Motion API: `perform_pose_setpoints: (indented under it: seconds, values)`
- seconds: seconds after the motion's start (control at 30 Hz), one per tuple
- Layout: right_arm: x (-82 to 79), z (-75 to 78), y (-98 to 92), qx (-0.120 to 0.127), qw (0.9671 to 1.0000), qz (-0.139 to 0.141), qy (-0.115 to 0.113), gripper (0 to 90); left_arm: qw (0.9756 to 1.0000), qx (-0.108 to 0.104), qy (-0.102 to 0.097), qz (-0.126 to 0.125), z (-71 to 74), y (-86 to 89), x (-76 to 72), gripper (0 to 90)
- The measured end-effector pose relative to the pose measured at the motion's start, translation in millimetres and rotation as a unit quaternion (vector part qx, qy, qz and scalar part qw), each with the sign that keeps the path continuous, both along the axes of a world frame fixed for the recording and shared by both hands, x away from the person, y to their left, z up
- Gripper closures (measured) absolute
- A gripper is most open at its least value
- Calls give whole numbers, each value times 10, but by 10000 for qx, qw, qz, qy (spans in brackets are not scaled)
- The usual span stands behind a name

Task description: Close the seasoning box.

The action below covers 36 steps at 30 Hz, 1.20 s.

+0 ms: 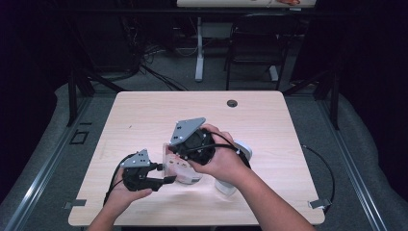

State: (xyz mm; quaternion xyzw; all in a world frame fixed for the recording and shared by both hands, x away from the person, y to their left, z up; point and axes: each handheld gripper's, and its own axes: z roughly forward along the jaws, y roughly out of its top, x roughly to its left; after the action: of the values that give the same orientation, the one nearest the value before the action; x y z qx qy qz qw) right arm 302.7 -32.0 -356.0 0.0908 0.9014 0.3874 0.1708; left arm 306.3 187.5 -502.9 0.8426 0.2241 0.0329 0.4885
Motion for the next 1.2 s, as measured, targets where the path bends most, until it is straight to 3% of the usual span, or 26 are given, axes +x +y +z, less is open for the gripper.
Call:
perform_pose_setpoints:
  seconds: [0.6, 0.83, 1.2]
  values:
    - [-55, 79, -11, 18, 10000, 59, -69, 900, 9997, 207, -37, -152, -100, -130, 5, 423]
    - [-77, 100, -6, 33, 9999, 78, -107, 900, 9997, 170, 31, -194, -146, -143, 18, 417]
    - [-101, 92, 9, 70, 9998, 99, -131, 900, 9995, 226, 109, -213, -179, -147, 23, 464]
